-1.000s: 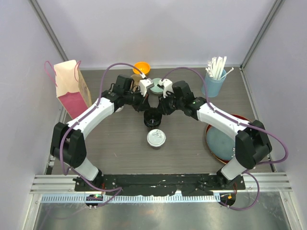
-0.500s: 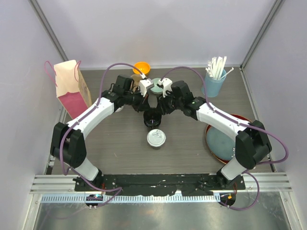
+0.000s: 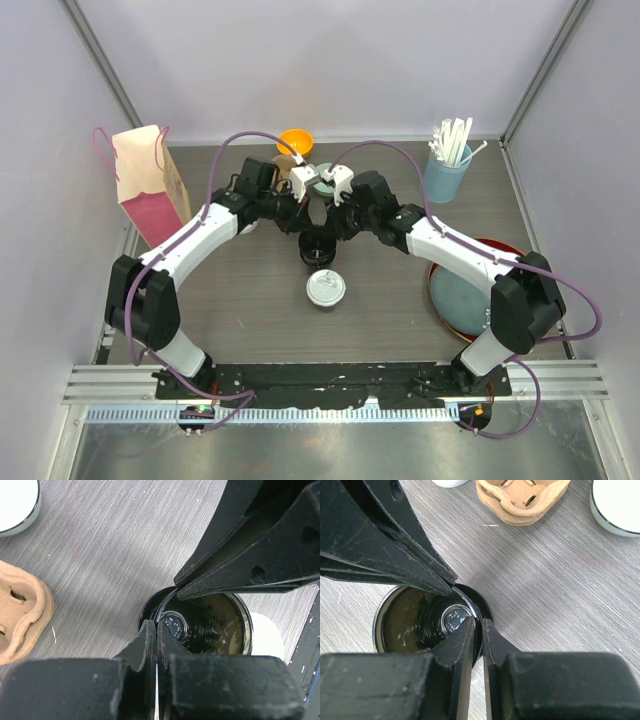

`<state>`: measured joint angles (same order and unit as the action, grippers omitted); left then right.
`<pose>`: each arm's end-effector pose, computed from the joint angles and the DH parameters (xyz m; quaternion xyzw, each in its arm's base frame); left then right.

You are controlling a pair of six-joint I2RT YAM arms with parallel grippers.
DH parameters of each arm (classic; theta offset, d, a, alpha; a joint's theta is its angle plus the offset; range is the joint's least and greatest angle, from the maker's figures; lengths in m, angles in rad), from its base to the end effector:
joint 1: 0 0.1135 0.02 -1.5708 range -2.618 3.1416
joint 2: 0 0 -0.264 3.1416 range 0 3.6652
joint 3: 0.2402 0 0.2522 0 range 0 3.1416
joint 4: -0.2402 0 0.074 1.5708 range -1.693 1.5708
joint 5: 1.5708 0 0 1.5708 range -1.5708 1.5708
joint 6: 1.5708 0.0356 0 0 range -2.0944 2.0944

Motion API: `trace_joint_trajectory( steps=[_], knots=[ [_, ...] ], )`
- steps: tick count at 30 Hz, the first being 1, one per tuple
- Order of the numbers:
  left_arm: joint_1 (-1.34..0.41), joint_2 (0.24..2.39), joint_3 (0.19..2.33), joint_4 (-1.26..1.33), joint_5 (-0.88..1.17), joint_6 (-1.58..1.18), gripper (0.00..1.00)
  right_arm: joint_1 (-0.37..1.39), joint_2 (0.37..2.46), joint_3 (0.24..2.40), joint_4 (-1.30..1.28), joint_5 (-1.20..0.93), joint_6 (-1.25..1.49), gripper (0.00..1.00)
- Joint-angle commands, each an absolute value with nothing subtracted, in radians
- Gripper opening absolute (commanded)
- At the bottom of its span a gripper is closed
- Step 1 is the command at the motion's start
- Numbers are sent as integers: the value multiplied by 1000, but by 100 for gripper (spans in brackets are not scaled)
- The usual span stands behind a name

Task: Pack the takeout coffee

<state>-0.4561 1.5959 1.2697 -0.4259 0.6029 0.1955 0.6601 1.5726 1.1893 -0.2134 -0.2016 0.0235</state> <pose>0.3083 -0.1738 0.2852 0.3923 0.7921 -0.3195 0.3415 0.2801 0.2265 0.2804 -0.3199 0.8203 0.2399 0.4089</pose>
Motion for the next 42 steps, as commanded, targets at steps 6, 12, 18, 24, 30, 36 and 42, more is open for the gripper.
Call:
trace_joint_trajectory(
  steps=[6,12,18,24,30,36,42],
  knots=[
    [-457,1580,1313,-456,603,209,0,672,1535,1230,-187,-127,-21,14],
    [-459,1598,1353,-508,588,212,0,672,1529,1226,-184,-80,-18,2],
    [-456,1594,1365,-526,587,189,35,673,1520,1216,-178,-86,-37,1],
    [-437,1583,1404,-566,586,143,58,673,1526,1226,-190,-161,-41,1],
    [-373,1556,1445,-606,580,77,67,673,1479,1221,-169,-216,-14,2],
    [-305,1508,1361,-598,577,-53,54,617,1519,1175,-143,-285,49,2],
    [-290,1413,1154,-445,590,-248,42,611,1508,1152,-106,-278,94,2]
  ],
)
